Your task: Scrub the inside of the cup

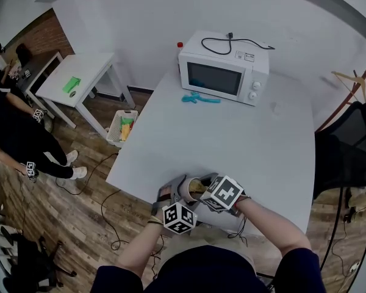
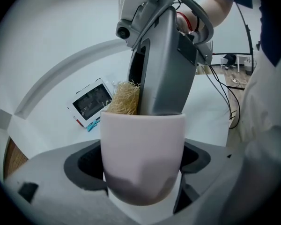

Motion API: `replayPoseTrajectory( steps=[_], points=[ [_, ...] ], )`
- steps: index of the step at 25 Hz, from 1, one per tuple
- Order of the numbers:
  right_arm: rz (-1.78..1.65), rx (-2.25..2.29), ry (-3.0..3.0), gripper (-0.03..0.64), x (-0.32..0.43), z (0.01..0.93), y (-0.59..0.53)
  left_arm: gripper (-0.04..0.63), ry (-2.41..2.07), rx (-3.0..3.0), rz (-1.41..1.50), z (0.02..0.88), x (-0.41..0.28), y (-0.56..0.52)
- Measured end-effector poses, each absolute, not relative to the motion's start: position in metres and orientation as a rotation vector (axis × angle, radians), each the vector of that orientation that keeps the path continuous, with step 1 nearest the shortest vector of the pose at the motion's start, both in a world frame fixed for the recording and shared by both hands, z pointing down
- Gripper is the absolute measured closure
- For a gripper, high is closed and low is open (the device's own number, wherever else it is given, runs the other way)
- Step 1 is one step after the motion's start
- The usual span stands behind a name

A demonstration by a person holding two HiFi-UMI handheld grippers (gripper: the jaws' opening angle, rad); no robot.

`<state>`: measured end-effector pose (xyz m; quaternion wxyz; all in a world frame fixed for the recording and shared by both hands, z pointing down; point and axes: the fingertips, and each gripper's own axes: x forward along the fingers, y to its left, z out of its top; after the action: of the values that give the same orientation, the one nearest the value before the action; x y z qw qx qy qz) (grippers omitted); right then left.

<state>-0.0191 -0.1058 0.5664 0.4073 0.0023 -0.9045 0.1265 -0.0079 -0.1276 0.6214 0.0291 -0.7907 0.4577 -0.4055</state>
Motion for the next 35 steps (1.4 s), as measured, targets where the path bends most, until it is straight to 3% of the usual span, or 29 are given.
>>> replayPoseTrajectory(
  steps=[26, 35],
  points=[
    [1.355, 0.259, -1.971, 0.439, -0.010, 0.593, -0.120, 0.143, 1.364, -2.420, -1.239, 0.630, -0.007, -0.130],
    [1.308, 0.287, -1.977, 0.437, -0.009, 0.593, -0.125, 0.143, 1.374, -2.428, -1.205, 0.631, -0.007, -0.134]
  ],
)
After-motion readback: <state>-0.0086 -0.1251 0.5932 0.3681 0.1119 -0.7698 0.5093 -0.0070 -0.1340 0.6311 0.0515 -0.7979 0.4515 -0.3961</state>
